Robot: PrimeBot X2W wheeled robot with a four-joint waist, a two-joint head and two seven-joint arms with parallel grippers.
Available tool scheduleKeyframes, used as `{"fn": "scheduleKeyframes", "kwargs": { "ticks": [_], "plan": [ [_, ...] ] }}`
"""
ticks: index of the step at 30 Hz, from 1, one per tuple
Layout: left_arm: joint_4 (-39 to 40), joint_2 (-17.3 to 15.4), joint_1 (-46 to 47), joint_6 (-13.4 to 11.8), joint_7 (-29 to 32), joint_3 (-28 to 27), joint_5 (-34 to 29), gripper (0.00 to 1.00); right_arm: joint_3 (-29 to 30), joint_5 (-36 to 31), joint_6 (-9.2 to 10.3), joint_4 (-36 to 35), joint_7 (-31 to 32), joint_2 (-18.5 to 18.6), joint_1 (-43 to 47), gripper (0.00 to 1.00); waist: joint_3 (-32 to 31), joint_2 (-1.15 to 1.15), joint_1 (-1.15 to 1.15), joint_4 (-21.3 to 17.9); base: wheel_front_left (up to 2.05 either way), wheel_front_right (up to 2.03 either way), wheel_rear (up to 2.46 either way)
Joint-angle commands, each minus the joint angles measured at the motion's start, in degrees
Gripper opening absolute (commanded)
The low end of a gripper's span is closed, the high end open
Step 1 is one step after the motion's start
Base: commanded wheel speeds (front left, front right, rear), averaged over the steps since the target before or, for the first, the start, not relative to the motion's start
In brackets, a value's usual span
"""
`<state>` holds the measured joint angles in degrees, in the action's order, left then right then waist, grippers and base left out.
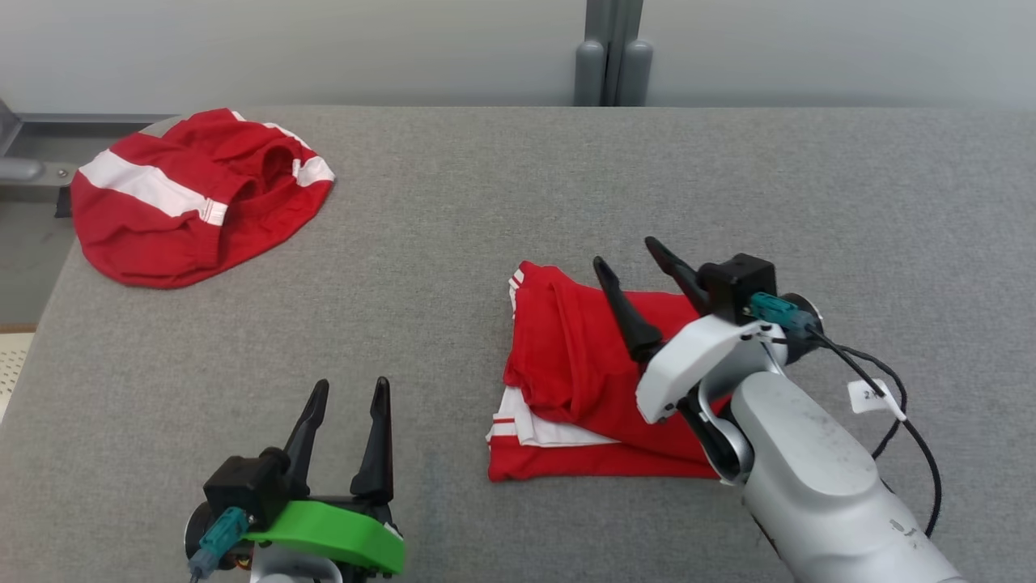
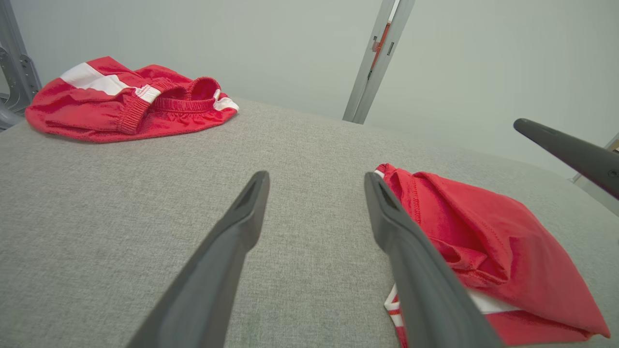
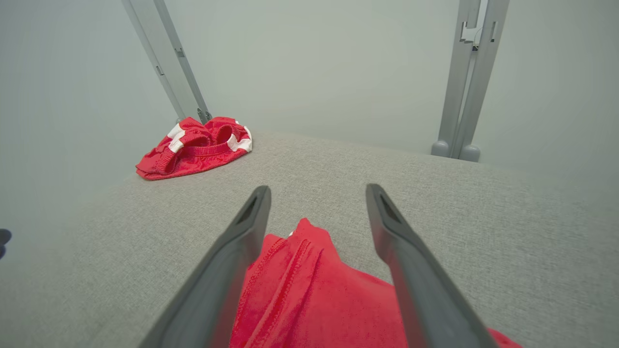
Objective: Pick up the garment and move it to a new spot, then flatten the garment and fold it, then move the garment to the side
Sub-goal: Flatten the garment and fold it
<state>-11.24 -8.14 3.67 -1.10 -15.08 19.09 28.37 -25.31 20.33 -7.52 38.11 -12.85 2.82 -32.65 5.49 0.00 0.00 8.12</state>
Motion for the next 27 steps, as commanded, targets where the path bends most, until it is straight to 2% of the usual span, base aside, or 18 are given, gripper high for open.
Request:
{"fn": "scheduleKeyframes", "kwargs": {
  "ticks": [1,5,11,19,27],
  "plan": [
    [-0.1,0.1,1.3,0.1,-0.1,0.2,-0.5,1.00,1.7,-1.4,0.07,-0.4,-0.7,0.3,1.4,1.00,-0.1,0.00,0.00,-1.0,0.00,0.00,0.00],
    [-0.9,0.6,2.4,0.3,-0.1,0.1,-1.3,1.00,8.9,-5.6,0.07,-2.9,-1.7,1.0,4.9,1.00,-0.5,0.00,0.00,-2.3,0.00,0.00,0.00],
    [-1.7,1.3,2.3,0.4,-0.1,-1.3,-2.2,1.00,16.3,-9.1,0.07,-7.6,-2.0,1.1,11.0,1.00,-1.3,0.00,0.00,-4.3,0.00,0.00,0.00],
    [-2.2,2.4,-0.4,1.2,-0.1,-3.3,-2.9,1.00,22.4,-11.9,0.07,-13.3,-2.1,0.6,18.7,1.00,-2.3,0.00,0.00,-5.3,0.00,0.00,0.00],
    [-2.2,2.9,-3.2,1.9,-0.1,-5.6,-4.1,1.00,24.7,-12.0,0.07,-17.8,-1.8,0.1,24.5,1.00,-3.5,0.00,0.00,-5.5,0.00,0.00,0.00]
  ]
}}
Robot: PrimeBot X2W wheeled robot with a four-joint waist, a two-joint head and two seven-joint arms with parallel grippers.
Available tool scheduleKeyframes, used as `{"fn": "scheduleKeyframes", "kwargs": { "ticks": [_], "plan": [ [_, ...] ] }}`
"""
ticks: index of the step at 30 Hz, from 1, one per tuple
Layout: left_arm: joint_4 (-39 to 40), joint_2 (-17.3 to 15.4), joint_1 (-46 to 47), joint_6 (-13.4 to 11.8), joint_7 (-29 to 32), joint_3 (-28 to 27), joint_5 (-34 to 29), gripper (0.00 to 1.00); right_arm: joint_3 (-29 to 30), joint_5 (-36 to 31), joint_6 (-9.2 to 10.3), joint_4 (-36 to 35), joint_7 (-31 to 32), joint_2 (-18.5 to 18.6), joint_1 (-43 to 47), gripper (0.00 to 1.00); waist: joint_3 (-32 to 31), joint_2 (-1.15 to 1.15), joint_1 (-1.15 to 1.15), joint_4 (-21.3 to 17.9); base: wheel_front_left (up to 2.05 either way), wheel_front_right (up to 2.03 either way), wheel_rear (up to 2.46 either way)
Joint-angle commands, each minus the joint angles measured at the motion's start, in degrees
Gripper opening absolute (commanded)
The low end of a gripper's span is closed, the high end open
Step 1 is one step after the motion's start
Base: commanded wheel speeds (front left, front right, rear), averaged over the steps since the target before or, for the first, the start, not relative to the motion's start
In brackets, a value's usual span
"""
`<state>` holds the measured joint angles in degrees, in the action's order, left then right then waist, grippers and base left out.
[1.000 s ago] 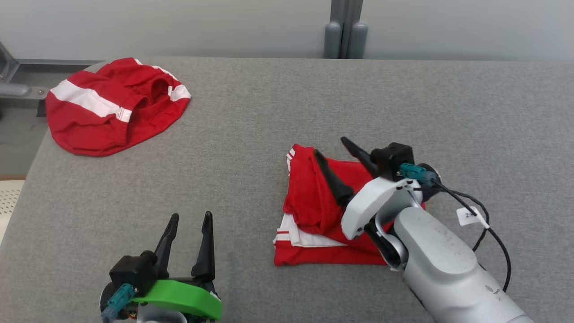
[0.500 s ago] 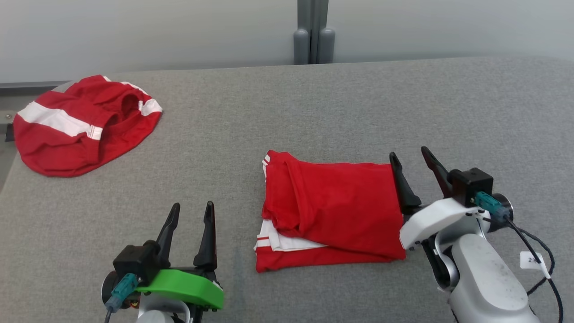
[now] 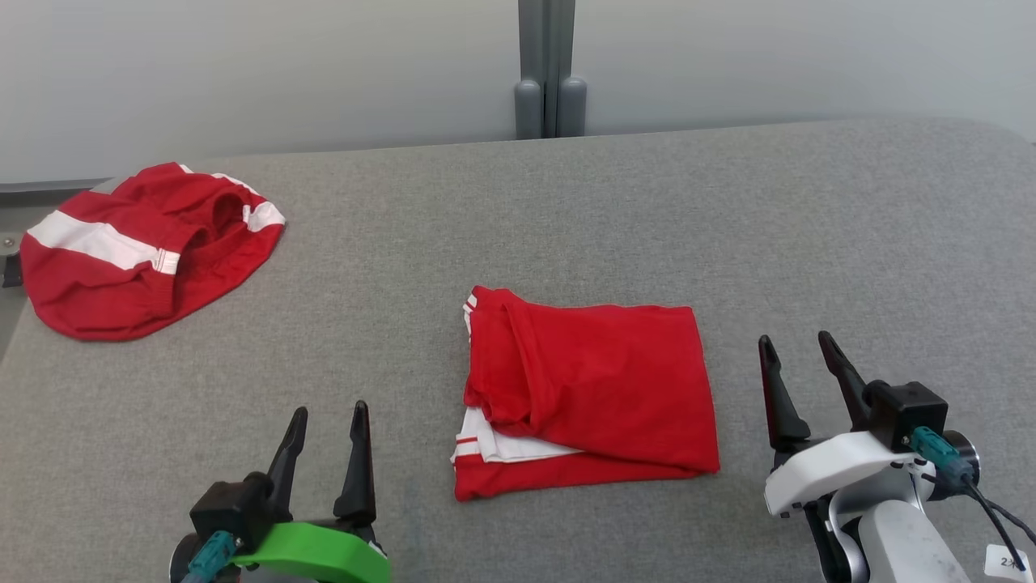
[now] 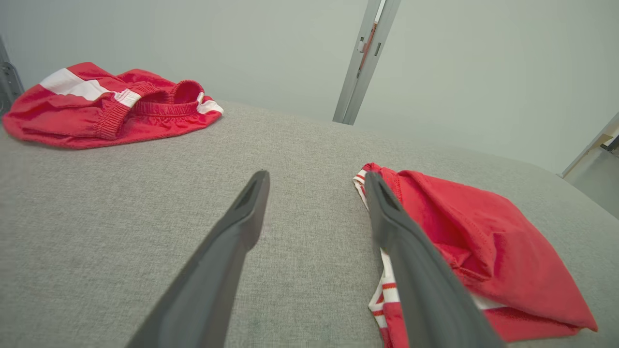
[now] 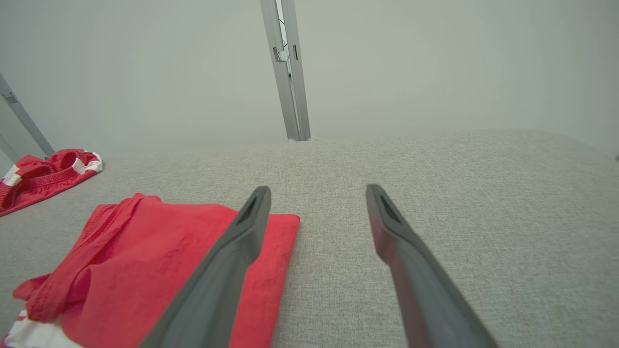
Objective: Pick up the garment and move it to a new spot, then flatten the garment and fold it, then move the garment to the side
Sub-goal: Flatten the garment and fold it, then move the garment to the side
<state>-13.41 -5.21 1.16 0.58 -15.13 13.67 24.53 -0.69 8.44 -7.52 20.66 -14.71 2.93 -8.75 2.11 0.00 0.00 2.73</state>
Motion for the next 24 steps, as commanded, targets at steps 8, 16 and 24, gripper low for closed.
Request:
{"fn": "scheduleKeyframes", "kwargs": {
  "ticks": [8,16,24],
  "plan": [
    [-0.3,0.6,-2.3,0.9,0.0,-1.5,-1.9,1.00,-1.1,1.6,0.07,-2.6,0.8,0.0,2.9,1.00,-1.6,0.00,0.00,-0.4,0.00,0.00,0.00],
    [-0.3,1.1,-2.9,1.3,0.0,-1.9,-2.7,1.00,-1.2,1.7,0.07,-3.3,1.4,0.0,3.7,1.00,-2.2,0.00,0.00,-0.1,0.00,0.00,0.00],
    [-0.2,1.4,-3.0,1.4,0.0,-2.4,-3.0,1.00,-0.9,1.0,0.07,-3.5,1.9,0.0,3.6,1.00,-2.0,0.00,0.00,0.3,0.00,0.00,0.00]
  ]
}}
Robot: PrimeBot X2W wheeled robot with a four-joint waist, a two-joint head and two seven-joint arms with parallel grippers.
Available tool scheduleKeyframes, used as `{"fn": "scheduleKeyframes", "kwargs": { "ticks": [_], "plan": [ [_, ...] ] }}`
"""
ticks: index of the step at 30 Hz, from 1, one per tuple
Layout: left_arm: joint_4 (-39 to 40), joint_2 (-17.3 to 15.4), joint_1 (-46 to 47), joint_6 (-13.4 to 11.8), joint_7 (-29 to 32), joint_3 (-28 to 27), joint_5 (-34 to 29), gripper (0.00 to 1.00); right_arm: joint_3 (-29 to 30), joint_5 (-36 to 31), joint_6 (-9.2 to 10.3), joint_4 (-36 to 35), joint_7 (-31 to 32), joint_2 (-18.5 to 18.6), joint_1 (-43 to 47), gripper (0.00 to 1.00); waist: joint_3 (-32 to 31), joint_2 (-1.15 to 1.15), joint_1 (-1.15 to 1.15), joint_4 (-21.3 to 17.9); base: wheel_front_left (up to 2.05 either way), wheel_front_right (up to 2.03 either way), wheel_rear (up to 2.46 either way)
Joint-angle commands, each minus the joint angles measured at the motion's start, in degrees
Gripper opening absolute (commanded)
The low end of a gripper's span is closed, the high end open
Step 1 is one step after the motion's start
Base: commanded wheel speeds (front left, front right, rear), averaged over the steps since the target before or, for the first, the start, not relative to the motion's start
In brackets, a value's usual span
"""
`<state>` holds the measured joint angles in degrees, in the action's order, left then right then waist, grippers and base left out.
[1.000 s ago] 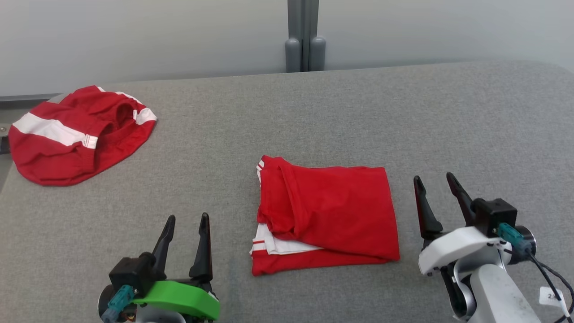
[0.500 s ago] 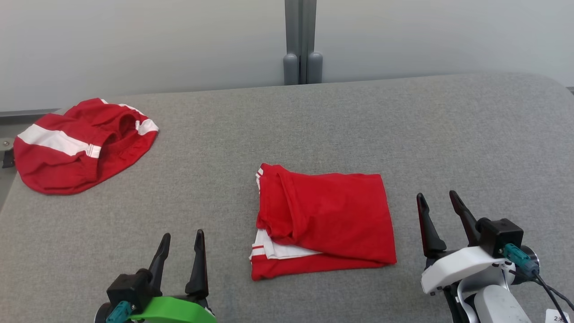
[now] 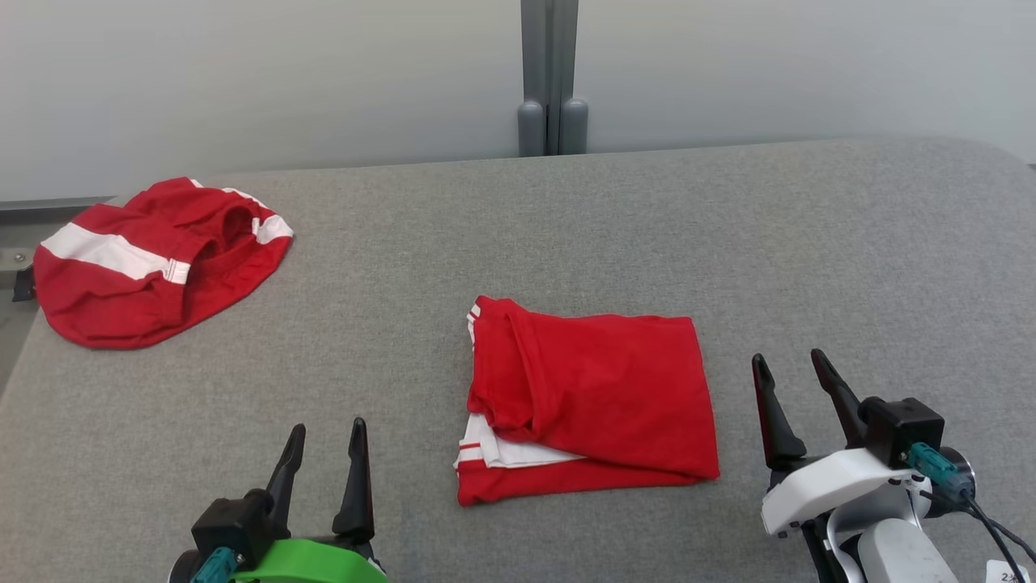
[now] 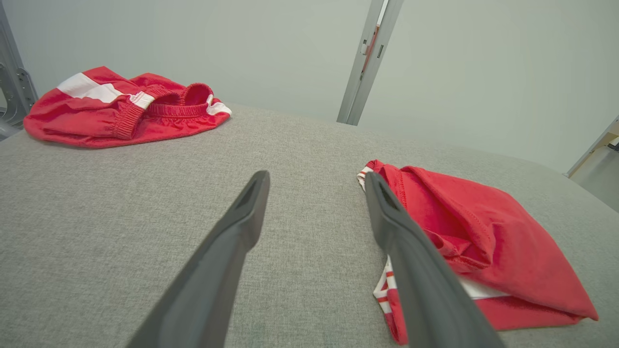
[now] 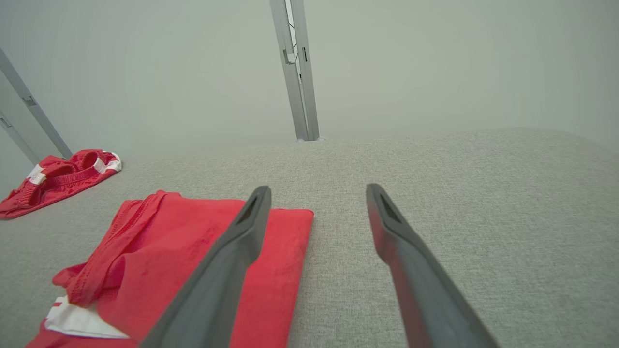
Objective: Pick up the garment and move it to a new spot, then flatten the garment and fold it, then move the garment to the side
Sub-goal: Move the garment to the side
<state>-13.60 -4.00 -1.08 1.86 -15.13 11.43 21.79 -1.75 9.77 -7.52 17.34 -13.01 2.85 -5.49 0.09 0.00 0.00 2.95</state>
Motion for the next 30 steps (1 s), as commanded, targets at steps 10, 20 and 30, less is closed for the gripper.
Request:
{"fn": "scheduleKeyframes", "kwargs": {
  "ticks": [10,20,30],
  "plan": [
    [0.6,0.3,0.5,0.4,0.0,-1.1,-1.1,1.00,1.7,-2.0,0.07,-1.0,6.1,0.1,-2.8,1.00,1.6,0.00,0.00,1.2,0.00,0.00,0.00],
    [1.0,0.4,2.1,0.5,0.0,-1.8,-1.8,1.00,1.1,-0.8,0.06,4.8,20.9,2.7,-8.2,1.00,4.3,0.00,0.00,5.0,0.00,0.00,0.00],
    [1.3,0.8,3.0,0.7,0.0,-2.8,-1.9,1.00,-0.3,3.6,0.07,13.8,25.4,4.4,-11.9,1.00,6.9,0.00,0.00,9.1,0.00,0.00,0.00]
  ]
}}
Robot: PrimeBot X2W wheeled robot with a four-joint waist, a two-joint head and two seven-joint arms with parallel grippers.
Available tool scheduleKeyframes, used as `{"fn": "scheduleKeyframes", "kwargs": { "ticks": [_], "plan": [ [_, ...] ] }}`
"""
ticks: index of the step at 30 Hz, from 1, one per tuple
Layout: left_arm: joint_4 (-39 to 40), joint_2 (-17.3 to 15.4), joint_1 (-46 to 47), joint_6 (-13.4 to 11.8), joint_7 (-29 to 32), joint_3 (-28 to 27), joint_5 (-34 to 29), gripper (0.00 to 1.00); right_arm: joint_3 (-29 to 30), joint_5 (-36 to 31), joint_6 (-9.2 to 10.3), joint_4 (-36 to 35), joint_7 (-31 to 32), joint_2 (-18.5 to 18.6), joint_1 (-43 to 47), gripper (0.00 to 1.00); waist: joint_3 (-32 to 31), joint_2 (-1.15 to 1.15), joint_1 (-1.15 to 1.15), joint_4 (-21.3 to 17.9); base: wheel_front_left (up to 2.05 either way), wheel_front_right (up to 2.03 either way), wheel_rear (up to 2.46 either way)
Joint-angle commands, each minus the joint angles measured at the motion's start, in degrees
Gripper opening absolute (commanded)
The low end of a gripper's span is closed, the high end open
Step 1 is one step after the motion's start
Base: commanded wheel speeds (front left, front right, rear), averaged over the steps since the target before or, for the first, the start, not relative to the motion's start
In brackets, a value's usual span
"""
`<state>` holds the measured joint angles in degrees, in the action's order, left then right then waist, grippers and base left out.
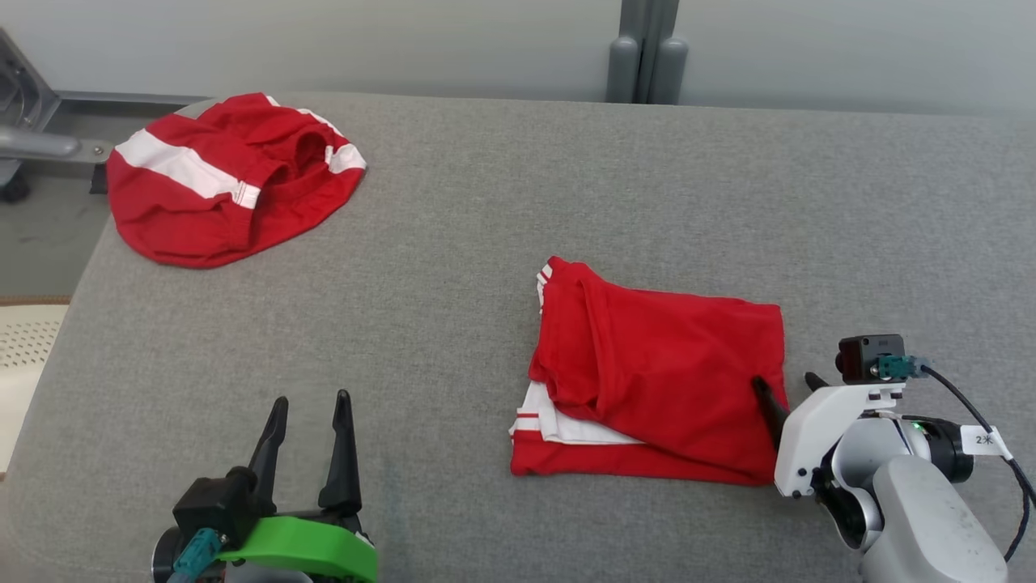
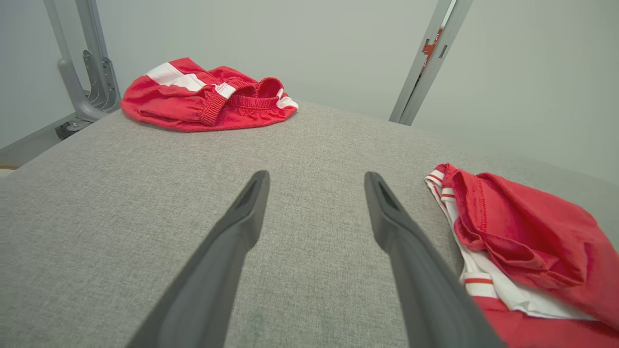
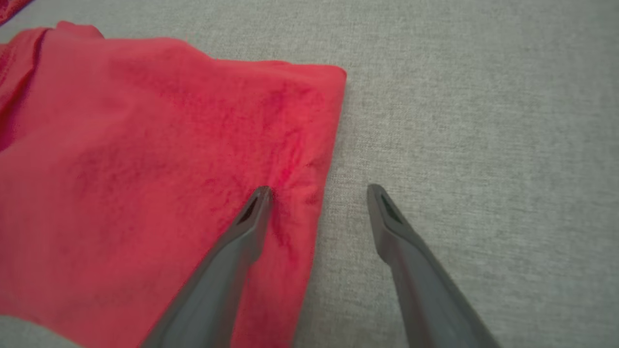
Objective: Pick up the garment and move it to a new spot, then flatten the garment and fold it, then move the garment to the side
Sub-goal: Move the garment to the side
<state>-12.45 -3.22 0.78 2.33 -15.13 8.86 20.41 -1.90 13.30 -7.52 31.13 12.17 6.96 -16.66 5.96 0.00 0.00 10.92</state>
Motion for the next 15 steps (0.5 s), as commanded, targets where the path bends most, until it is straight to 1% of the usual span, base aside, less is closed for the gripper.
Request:
{"fn": "scheduleKeyframes", "kwargs": {
  "ticks": [1,5,6,7,8,9,10,11,15],
  "plan": [
    [0.2,0.0,1.2,0.2,0.0,-0.4,-0.5,1.00,-0.5,0.4,0.07,1.0,0.3,0.4,-1.0,1.00,1.2,0.00,0.00,1.3,0.00,0.00,0.00],
    [0.5,0.1,1.3,0.3,0.0,-0.7,-0.7,1.00,-2.0,1.4,0.07,3.8,0.3,0.6,-2.2,1.00,1.9,0.00,0.00,1.6,0.00,0.00,0.00],
    [0.6,0.2,1.3,0.3,0.0,-0.9,-0.6,1.00,-2.7,1.8,0.07,4.6,0.7,0.5,-2.5,0.82,2.1,0.00,0.00,1.5,0.00,0.00,0.00],
    [0.6,0.2,1.3,0.3,0.0,-0.9,-0.7,1.00,-3.3,2.0,0.06,5.2,0.7,0.4,-2.9,0.55,2.3,0.00,0.00,1.4,0.00,0.00,0.00],
    [0.6,0.2,1.4,0.3,0.0,-1.0,-0.8,1.00,-3.9,2.2,0.06,5.7,0.6,0.4,-3.3,0.35,2.5,0.00,0.00,1.2,0.00,0.00,0.00],
    [0.6,0.2,1.5,0.3,0.0,-1.0,-0.9,1.00,-4.4,2.4,0.07,6.0,0.4,0.5,-3.6,0.26,2.6,0.00,0.00,0.9,0.00,0.00,0.00],
    [0.6,0.2,1.6,0.4,0.0,-1.0,-1.0,1.00,-5.0,2.5,0.07,6.4,0.1,0.5,-4.1,0.04,2.9,0.00,0.00,0.5,0.00,0.00,0.00],
    [0.6,0.2,1.7,0.4,0.0,-1.1,-1.1,1.00,-5.4,2.7,0.08,6.5,-0.4,0.6,-4.6,0.00,3.0,0.00,0.00,0.1,0.00,0.00,0.00],
    [1.0,0.2,2.1,0.5,0.0,-1.3,-1.6,1.00,-6.0,3.1,0.10,6.8,-3.3,1.5,-7.5,0.00,3.8,0.00,0.00,-2.4,0.00,0.00,0.00]
  ]
}}
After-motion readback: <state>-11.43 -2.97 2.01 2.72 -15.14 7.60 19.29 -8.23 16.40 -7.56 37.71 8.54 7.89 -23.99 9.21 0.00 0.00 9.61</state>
